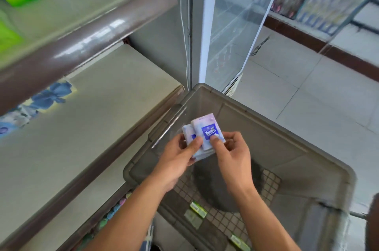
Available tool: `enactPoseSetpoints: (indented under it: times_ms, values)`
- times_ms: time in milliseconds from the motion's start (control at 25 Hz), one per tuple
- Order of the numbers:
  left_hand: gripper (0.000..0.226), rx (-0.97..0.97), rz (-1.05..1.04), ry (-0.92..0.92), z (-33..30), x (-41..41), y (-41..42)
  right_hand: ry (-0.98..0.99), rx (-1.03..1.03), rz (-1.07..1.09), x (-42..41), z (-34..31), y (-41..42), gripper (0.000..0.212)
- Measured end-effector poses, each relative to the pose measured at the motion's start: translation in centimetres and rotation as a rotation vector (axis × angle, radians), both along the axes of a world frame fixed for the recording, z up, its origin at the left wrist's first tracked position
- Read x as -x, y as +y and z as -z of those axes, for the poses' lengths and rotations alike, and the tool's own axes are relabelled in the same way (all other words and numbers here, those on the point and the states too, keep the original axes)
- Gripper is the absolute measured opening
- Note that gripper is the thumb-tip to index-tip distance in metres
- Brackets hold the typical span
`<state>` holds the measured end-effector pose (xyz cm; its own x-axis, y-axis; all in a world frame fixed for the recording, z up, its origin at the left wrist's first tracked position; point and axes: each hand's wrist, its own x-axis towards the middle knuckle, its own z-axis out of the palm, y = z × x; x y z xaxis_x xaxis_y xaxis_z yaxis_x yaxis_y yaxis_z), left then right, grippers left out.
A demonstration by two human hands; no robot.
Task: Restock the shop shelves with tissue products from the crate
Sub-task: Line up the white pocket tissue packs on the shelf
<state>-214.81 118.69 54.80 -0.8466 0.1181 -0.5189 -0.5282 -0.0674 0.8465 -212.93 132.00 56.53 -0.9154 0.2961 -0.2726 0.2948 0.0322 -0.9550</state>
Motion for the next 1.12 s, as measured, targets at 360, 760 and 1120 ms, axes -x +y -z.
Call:
enactPoseSetpoints:
  times_ms: [360,760,1120]
  values:
    - [0.068,0.142,0.287,0.097,-5.0,-1.9,-0.1,0.009,-0.087,-0.092,-3.2,-4.5,-0.9,0.016]
    - [0.030,0.342,0.334,0.293,-11.2,-5.2,-4.7,0.162,-0.155,-0.292,-6.2,-8.7,-4.4,0.036]
    - [0.032,0.534,0.201,0.668,-19.3,-1.1,-7.1,0.498,-0.230,-0.416,-0.3,-14.7,-5.2,0.028]
